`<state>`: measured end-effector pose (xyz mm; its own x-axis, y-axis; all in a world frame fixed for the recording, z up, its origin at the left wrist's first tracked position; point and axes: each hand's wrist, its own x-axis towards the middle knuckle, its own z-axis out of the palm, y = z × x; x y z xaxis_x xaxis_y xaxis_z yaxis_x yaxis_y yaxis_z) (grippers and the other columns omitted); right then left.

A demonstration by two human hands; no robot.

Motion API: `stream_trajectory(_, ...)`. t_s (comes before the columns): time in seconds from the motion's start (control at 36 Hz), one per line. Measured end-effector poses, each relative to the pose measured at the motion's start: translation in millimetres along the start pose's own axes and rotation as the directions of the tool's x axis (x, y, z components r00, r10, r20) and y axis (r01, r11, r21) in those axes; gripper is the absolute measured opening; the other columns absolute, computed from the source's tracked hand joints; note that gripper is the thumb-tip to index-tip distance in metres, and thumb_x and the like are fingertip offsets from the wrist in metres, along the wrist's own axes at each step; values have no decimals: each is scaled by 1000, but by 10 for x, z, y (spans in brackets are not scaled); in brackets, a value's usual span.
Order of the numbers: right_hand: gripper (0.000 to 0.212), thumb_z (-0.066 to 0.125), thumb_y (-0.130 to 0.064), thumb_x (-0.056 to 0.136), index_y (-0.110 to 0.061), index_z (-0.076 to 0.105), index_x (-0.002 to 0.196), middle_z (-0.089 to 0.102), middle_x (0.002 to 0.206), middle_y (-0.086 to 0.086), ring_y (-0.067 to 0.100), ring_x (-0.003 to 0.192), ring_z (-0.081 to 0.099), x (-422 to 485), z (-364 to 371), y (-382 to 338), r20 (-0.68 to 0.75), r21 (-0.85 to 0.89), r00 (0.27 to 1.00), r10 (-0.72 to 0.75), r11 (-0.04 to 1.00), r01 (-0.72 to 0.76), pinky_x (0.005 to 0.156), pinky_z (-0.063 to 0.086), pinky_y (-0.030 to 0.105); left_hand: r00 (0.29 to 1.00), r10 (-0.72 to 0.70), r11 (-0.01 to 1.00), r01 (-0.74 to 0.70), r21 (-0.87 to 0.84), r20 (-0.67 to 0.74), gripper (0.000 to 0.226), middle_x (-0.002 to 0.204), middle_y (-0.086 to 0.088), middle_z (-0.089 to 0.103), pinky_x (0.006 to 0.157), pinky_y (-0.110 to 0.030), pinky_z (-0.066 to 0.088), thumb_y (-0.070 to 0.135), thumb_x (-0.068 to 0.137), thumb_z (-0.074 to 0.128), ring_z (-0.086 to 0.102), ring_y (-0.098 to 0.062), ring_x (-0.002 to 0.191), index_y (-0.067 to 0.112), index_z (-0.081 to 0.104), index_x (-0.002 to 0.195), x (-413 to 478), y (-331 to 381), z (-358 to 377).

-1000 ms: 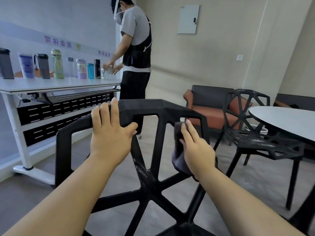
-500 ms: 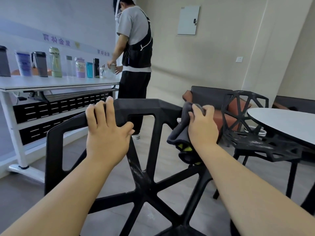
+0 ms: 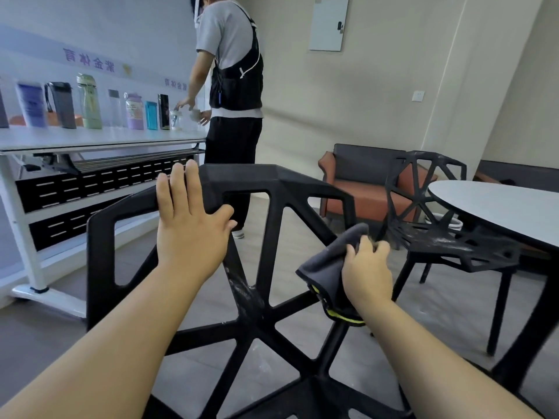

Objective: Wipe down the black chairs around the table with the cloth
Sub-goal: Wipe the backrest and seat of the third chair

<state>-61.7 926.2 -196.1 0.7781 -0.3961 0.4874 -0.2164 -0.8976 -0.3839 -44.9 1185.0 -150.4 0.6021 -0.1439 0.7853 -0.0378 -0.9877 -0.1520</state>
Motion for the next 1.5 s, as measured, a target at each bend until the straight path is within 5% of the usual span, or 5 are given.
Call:
stream_trajectory(0.58, 38, 45, -22, 92, -1, 63, 119, 61, 97, 11, 31, 69, 60, -121, 321, -738, -228, 135, 704, -673, 694, 707, 56, 49, 34, 984, 24, 988, -50, 144, 176, 71, 135, -19, -49, 100, -47, -33, 15, 96, 23, -44, -30, 129, 0, -36, 134, -243, -249, -71)
stream_trajectory(0.92, 26, 69, 0, 81, -1, 65, 107, 55, 100, 19, 30, 64, 57, -48, 78, -887, -431, 128, 734, -525, 770, 626, 53, 48, 29, 979, 80, 995, -89, -44, -186, 85, 138, -26, 20, 116, -47, 0, -25, 59, 53, 19, -44, 132, -4, 27, 138, -417, -403, -37)
stream_trajectory(1.06, 31, 68, -13, 85, -2, 59, 112, 52, 104, 18, 33, 64, 59, -310, 318, -802, -224, 123, 803, -552, 802, 585, 55, 50, 33, 999, -24, 999, 22, -48, -29, 70, 119, -27, 34, 59, -35, 43, -1, 71, 72, 41, -39, 91, -4, 42, 134, -550, -382, -122)
stream_trajectory(1.36, 56, 89, -37, 55, -13, 68, 102, 53, 77, 5, 15, 39, 47, -931, 542, -592, 103, -108, 748, -656, 740, 664, 30, 29, 21, 991, -21, 981, 45, -190, 130, 78, 86, -17, 57, 54, -29, 50, 1, 66, 78, 53, -23, 64, -14, 37, 131, -581, -434, -51)
stream_trajectory(1.5, 34, 67, -33, 82, -20, 59, 113, 49, 93, 4, 28, 62, 55, -1011, 359, -610, 301, -112, 754, -584, 763, 636, 49, 31, 30, 990, 71, 987, -53, -151, 118, 65, 124, -29, 41, 78, -32, 46, -1, 75, 8, 49, -30, 92, -19, 10, 138, -697, -450, -141)
